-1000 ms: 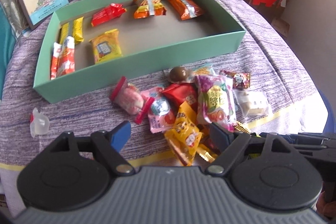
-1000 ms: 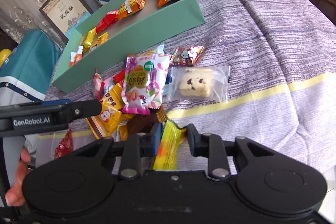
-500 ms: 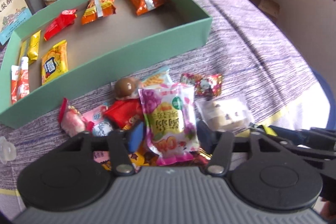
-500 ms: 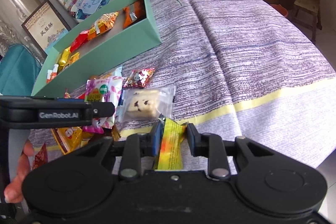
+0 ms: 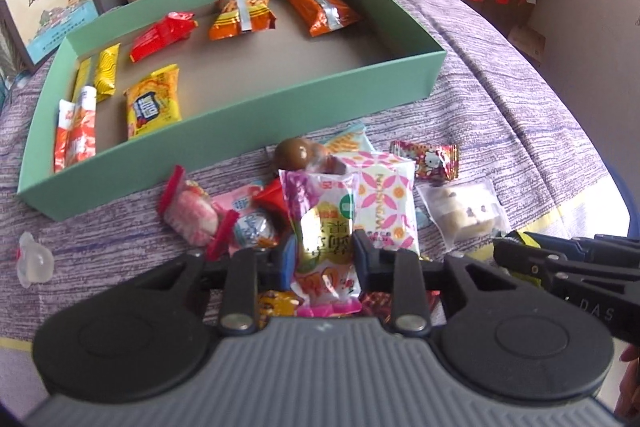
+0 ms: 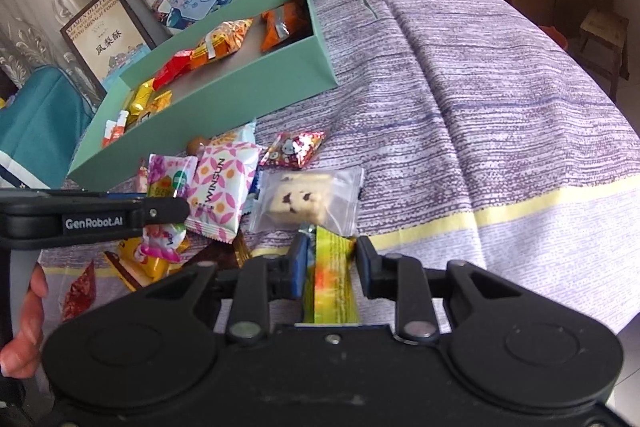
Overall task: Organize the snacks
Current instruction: 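Grasp the yellow-green stick packet with the right gripper while the left grasps the pink candy bag, then lower both snacks into the green tray and open both grippers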
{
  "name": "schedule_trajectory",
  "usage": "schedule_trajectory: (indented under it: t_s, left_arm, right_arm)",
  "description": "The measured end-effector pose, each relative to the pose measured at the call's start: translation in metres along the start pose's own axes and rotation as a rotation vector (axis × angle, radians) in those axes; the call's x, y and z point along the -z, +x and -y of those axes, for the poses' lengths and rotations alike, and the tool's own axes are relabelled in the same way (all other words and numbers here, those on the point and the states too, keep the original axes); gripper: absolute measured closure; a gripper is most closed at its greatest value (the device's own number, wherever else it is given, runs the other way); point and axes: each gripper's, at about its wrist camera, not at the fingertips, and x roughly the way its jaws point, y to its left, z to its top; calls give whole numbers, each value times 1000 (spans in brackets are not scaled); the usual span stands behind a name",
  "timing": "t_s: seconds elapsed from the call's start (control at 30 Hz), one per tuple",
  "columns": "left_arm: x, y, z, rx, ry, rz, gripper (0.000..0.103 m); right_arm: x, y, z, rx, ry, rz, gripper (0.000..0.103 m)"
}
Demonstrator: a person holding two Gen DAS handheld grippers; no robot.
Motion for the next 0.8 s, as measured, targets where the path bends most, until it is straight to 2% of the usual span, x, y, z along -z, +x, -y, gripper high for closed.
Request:
schedule_trajectory:
  t_s: [0.23,0.4,0.57,0.8]
  left_arm:
    - [-12,-13,-11,42,-36,34,74]
    - [-42,-21,-25,51,-63,88,74]
    - [-86,-13,-38,37,-93,125,74]
    - [-128,26,-44,46,-145,104,74]
  right_arm:
    - [-31,-11,-2,-39,25,24,77]
    - [-77,-4,-19,-95,19,52,77]
    - [-135,23,-46,-127,-7,75,77]
    - [-198,72,-76,-105,-50,96,77]
